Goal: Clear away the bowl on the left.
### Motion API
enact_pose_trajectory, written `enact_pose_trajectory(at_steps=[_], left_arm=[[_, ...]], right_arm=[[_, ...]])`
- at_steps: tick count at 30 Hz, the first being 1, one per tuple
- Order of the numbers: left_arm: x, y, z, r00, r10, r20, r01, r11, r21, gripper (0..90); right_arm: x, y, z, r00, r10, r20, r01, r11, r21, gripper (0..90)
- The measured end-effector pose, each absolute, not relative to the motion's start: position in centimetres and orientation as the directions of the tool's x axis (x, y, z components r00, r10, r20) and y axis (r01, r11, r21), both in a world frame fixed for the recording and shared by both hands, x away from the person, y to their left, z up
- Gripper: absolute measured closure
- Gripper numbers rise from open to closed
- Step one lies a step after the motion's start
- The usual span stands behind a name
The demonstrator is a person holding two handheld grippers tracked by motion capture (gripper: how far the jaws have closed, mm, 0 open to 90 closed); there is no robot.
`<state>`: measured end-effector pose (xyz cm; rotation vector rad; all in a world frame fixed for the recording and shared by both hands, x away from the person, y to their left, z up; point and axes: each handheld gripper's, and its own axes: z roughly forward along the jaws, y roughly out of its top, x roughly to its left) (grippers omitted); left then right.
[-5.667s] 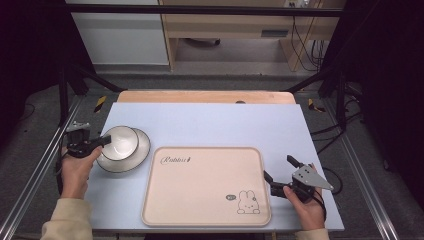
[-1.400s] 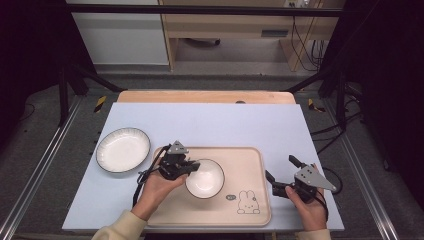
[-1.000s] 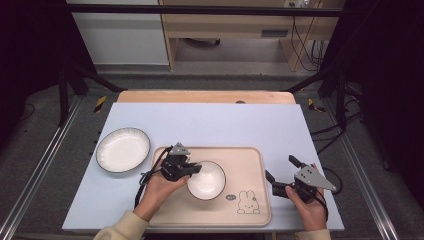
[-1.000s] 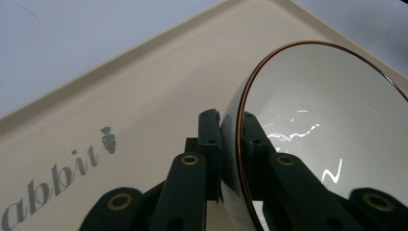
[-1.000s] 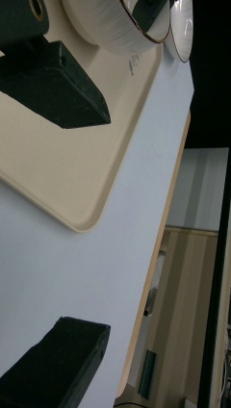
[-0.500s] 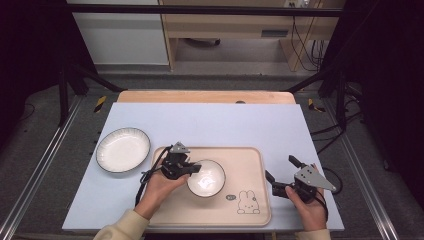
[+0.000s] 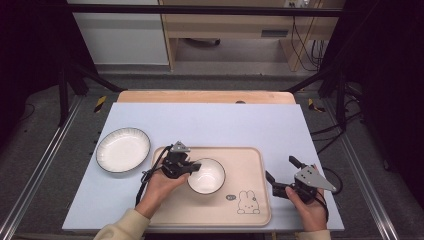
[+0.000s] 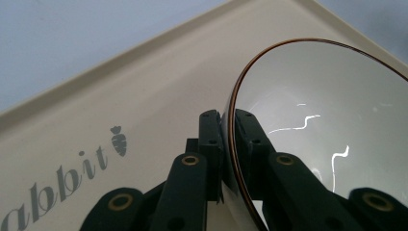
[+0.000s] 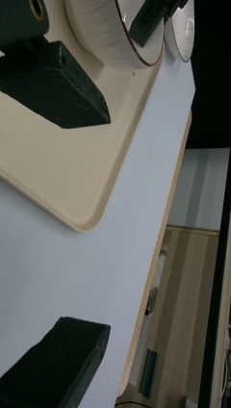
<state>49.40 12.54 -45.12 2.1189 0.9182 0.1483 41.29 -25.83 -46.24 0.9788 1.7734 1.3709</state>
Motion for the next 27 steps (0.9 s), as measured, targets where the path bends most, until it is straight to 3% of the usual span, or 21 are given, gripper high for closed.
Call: enact_pose_trajectory(at_steps=[11,20,26,27], left_arm=[[49.3,12.5,-45.1,0.747,0.644,-0.162,0.534,-0.439,0.723,79.1],[49.0,12.6,-44.6,0.755,0.645,-0.117,0.491,-0.438,0.753,58.1],[48.9,12.5,-44.1,0.764,0.636,-0.111,0.465,-0.423,0.778,34.6],[48.9,12.6,-44.0,0.767,0.632,-0.111,0.46,-0.419,0.783,34.6]], right_arm=[[41.2,-25.9,-46.3,-0.482,0.874,-0.063,0.157,0.157,0.975,4.0],[41.3,-25.9,-46.3,-0.486,0.872,-0.066,0.155,0.16,0.975,4.0],[41.2,-25.8,-46.2,-0.488,0.87,-0.067,0.153,0.161,0.975,3.9],[41.2,-25.8,-46.2,-0.488,0.87,-0.067,0.153,0.161,0.975,3.9]])
